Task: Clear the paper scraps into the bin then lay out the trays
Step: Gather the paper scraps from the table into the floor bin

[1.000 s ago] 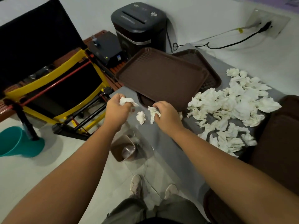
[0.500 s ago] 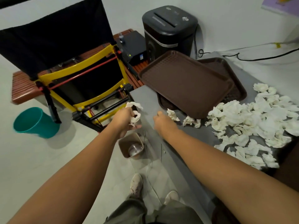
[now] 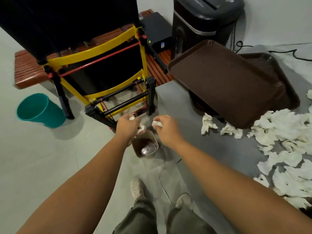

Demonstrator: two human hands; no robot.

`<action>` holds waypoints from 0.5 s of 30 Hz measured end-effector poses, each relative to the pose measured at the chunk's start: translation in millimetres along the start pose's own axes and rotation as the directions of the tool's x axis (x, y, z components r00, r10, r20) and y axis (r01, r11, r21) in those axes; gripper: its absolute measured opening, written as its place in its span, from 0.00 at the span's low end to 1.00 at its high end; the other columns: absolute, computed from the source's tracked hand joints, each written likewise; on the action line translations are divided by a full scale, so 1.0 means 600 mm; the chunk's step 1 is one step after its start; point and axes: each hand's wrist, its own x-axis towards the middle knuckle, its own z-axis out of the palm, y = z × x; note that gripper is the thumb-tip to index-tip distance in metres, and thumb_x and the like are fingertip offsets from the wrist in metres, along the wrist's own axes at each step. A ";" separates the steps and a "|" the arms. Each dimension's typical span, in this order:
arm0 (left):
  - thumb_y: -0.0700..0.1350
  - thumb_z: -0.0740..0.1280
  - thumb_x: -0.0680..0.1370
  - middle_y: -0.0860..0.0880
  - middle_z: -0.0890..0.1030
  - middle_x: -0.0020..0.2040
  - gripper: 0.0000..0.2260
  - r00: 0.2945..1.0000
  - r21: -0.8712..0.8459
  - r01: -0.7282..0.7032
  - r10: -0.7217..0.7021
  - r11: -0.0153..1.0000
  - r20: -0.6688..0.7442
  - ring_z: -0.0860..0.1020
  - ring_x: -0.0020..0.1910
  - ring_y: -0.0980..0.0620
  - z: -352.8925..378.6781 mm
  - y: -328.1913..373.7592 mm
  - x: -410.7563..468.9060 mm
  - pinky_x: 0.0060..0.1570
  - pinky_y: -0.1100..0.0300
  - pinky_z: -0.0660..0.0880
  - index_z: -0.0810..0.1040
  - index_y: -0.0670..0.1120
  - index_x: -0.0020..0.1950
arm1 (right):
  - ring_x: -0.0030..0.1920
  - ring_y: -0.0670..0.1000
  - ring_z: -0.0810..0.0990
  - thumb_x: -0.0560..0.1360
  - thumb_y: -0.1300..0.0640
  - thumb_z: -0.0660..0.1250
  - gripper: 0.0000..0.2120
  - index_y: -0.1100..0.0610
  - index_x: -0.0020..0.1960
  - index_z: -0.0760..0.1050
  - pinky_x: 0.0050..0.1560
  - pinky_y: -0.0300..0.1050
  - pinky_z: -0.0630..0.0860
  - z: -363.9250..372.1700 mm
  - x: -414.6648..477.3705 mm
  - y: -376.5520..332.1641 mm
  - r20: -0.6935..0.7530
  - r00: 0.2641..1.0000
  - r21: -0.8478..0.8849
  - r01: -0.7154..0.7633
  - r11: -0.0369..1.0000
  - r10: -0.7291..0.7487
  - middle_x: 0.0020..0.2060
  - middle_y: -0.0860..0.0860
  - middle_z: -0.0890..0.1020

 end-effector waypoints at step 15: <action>0.45 0.59 0.80 0.43 0.82 0.46 0.09 0.982 0.245 0.149 -0.172 0.958 0.075 0.80 0.42 0.45 0.005 -0.347 0.353 0.37 0.55 0.77 0.76 0.45 0.54 | 0.49 0.52 0.79 0.74 0.59 0.70 0.07 0.54 0.51 0.81 0.48 0.39 0.71 0.370 0.099 0.212 0.126 0.882 0.154 -0.470 0.869 0.454 0.49 0.52 0.83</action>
